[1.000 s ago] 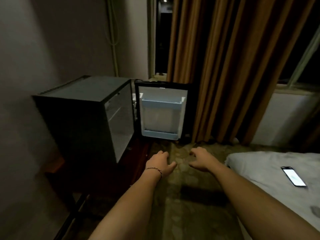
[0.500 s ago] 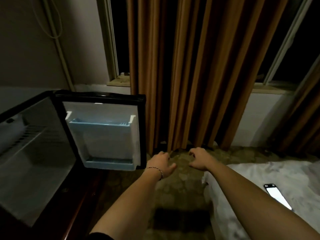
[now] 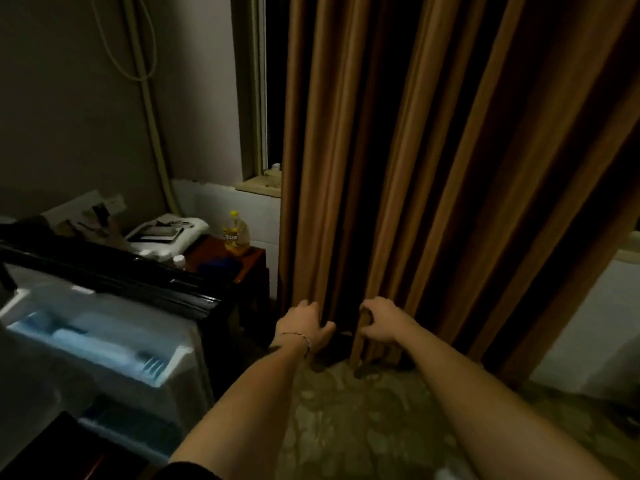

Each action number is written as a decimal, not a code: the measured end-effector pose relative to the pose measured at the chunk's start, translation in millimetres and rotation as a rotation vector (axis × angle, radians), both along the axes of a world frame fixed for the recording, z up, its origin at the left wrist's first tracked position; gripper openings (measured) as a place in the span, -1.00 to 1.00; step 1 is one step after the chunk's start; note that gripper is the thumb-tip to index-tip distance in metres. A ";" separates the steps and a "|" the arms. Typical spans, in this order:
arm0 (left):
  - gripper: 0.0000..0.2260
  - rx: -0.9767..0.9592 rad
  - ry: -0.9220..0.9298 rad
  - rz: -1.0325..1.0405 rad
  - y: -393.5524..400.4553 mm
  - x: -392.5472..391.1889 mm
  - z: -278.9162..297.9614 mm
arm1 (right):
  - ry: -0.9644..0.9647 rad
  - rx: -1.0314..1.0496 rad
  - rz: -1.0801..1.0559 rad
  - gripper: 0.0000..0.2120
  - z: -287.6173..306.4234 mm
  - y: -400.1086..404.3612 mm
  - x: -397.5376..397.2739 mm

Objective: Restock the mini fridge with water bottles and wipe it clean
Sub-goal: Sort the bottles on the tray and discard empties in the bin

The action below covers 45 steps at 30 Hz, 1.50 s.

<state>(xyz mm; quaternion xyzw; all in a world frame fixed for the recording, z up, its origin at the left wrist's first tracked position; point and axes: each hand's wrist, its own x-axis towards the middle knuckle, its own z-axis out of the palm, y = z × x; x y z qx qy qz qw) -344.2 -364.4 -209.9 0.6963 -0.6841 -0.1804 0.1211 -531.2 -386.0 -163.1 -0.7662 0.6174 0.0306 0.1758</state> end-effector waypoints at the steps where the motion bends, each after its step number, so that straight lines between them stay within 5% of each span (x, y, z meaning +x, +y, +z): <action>1: -0.56 0.011 0.017 0.028 -24.8 1.8 -0.1 | -0.003 -0.009 0.021 -0.50 0.6 -24.8 3.5; 8: -0.58 0.044 0.032 0.189 -121.4 23.3 13.9 | 0.024 -0.019 0.183 -0.54 11.1 -158.0 44.9; 17: -0.55 0.088 -0.012 0.586 -166.3 138.6 9.4 | 0.033 0.002 0.651 -0.54 6.8 -284.4 187.7; 32: -0.50 0.098 0.031 1.239 -142.0 229.6 -27.3 | 0.092 0.049 1.263 -0.56 -24.6 -328.6 376.5; 45: -0.48 0.088 0.020 1.193 -188.9 330.1 -45.3 | 0.062 0.057 1.326 -0.49 -63.5 -363.2 492.5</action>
